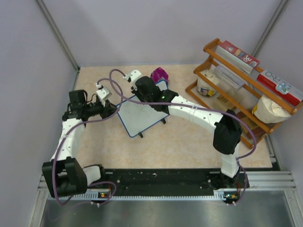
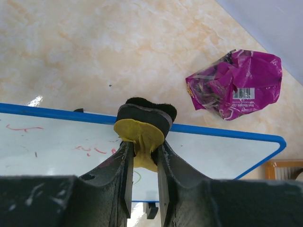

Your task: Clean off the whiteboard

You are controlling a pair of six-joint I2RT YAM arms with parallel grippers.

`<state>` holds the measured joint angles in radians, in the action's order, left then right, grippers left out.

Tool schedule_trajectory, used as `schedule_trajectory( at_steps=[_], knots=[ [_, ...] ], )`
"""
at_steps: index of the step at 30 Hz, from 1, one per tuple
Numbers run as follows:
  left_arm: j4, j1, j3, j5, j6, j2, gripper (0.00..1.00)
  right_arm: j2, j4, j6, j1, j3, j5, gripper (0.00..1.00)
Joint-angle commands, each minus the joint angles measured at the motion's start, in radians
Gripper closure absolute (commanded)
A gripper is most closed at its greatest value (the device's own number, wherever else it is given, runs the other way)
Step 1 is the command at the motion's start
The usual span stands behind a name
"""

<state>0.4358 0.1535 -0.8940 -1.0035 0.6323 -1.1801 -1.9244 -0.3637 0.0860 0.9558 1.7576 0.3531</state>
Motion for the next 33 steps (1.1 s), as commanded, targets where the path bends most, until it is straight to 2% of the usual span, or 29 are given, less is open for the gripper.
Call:
schedule_trajectory(
  at_steps=[1,8,19,33],
  knots=[
    [0.069,-0.035,-0.002,-0.066,0.070,0.025,1.00,0.031,0.078,0.008,-0.040,-0.012,0.070,1.00],
    [0.060,-0.046,0.000,-0.057,0.053,0.028,1.00,0.025,0.069,-0.018,-0.003,-0.012,0.035,1.00],
    [0.037,-0.057,0.010,-0.040,0.027,0.043,1.00,-0.002,0.034,-0.049,0.122,0.049,-0.020,1.00],
    [0.014,-0.069,0.026,-0.027,0.014,0.046,1.00,-0.087,0.012,-0.071,0.175,0.135,-0.051,1.00]
  ],
)
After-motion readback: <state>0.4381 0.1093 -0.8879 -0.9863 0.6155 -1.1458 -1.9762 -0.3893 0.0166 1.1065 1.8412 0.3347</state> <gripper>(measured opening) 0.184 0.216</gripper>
